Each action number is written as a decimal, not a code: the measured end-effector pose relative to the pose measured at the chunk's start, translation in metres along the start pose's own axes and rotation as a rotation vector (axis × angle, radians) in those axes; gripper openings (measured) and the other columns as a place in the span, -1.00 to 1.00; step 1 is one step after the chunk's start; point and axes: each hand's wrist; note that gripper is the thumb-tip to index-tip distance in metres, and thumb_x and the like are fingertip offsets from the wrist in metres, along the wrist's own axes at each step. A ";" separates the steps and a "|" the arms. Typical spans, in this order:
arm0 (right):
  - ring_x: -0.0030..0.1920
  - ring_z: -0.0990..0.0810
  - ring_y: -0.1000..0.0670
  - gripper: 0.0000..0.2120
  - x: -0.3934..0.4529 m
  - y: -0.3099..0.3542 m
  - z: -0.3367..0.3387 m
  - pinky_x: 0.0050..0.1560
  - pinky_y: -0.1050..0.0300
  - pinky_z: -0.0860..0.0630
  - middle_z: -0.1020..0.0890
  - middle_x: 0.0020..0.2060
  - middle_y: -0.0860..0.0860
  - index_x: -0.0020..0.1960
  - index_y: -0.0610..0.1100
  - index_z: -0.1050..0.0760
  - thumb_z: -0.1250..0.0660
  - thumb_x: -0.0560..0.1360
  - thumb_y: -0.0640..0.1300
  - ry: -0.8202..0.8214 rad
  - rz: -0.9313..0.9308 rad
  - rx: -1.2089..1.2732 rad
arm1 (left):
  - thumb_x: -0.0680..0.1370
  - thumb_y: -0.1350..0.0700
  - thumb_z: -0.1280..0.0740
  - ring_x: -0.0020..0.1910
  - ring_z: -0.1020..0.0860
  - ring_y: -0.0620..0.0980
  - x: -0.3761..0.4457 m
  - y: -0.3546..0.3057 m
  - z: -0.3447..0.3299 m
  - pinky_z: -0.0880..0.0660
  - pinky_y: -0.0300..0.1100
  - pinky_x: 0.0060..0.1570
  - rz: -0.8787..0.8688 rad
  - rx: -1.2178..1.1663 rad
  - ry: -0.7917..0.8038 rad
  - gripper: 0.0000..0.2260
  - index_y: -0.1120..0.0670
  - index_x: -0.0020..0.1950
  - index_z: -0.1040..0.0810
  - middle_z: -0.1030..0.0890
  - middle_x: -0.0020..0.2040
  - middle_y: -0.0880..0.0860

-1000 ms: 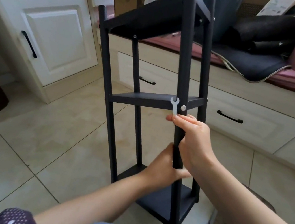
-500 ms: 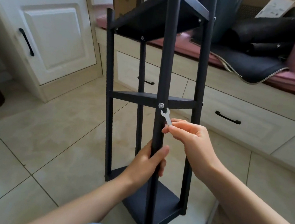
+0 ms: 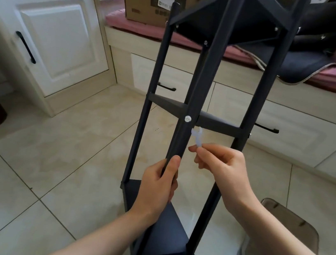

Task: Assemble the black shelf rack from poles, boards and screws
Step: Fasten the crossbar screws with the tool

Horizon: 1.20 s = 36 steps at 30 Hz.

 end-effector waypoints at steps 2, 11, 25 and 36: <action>-0.24 -0.62 0.03 -0.79 -0.002 -0.003 0.000 -0.17 0.21 -0.58 -0.68 -0.29 -0.04 -0.15 -0.03 -0.70 -0.35 0.54 -0.25 -0.043 0.031 0.018 | 0.50 -0.22 -0.24 -0.53 -0.25 -0.03 -0.001 0.002 0.002 -0.21 -0.21 -0.54 0.001 0.000 -0.026 -0.48 0.26 -0.29 -0.33 -0.29 -0.45 0.14; -0.30 -0.58 0.11 -0.85 0.009 -0.005 -0.012 -0.24 0.22 -0.54 -0.64 -0.38 0.11 -0.05 -0.13 -0.70 -0.35 0.56 -0.16 -0.013 0.029 -0.126 | 0.43 -0.32 -0.23 -0.54 -0.28 -0.05 0.007 0.003 0.006 -0.26 -0.17 -0.50 -0.015 0.128 -0.124 -0.51 0.11 -0.34 -0.36 -0.32 -0.51 0.00; -0.22 -0.63 0.04 -0.77 0.025 -0.005 -0.010 -0.08 0.12 -0.64 -0.65 -0.31 0.01 -0.07 0.05 -0.63 -0.26 0.62 -0.19 -0.013 -0.039 -0.091 | 0.42 -0.38 -0.20 -0.57 -0.35 -0.05 0.016 0.001 0.002 -0.31 -0.21 -0.54 -0.057 0.161 -0.025 -0.44 0.15 -0.33 -0.41 -0.37 -0.52 0.02; -0.20 -0.64 0.04 -0.81 0.027 -0.004 -0.015 -0.06 0.18 -0.64 -0.65 -0.28 0.02 0.03 -0.05 -0.64 -0.25 0.63 -0.19 -0.015 -0.047 -0.103 | 0.57 -0.24 -0.25 -0.44 -0.44 0.11 0.015 0.008 0.016 -0.44 0.00 -0.48 -0.303 0.304 -0.101 -0.88 -0.35 0.10 -0.47 -0.48 -0.34 0.02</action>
Point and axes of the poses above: each hand's wrist, its own x-axis towards the middle knuckle, its own z-axis out of the back of the hand, y = z × x
